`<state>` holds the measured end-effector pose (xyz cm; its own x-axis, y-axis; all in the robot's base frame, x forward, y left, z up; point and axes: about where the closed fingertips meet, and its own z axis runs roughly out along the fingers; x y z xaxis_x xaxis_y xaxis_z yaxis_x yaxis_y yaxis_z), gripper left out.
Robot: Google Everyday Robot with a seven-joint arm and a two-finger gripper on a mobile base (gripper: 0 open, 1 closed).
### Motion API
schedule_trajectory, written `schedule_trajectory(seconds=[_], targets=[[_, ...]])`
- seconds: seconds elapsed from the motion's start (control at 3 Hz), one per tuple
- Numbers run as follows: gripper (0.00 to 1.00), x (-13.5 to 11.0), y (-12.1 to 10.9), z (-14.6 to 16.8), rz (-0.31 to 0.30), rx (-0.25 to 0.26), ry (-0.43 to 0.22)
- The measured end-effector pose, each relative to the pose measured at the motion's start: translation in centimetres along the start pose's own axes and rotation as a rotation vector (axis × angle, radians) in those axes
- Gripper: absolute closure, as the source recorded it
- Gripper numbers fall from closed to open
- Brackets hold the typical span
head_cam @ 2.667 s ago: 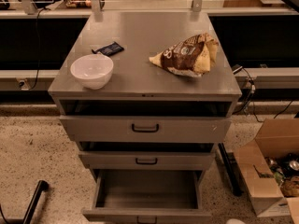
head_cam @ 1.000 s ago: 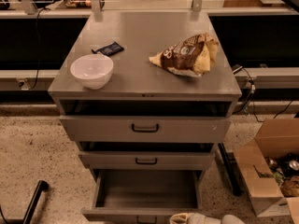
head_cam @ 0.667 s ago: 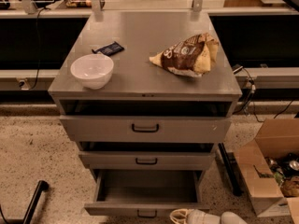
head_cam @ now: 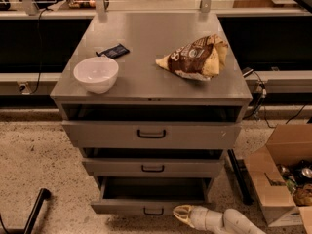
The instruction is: Close bottom drawer
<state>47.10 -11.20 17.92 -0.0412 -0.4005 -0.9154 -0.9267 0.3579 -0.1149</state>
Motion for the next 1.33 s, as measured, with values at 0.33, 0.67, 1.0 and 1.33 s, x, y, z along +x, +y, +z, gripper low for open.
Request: schedule_trajectory(seconds=[0.33, 0.67, 1.0, 1.33], targets=[[1.0, 0.0, 0.0, 0.0, 0.0, 0.0, 0.0], [1.0, -0.7, -1.0, 0.6, -0.032, 0.01, -0.006], [1.0, -1.1, -2.8, 2.2, -0.058, 0.026, -0.004], [1.0, -1.1, -2.8, 2.2, -0.058, 0.026, -0.004]])
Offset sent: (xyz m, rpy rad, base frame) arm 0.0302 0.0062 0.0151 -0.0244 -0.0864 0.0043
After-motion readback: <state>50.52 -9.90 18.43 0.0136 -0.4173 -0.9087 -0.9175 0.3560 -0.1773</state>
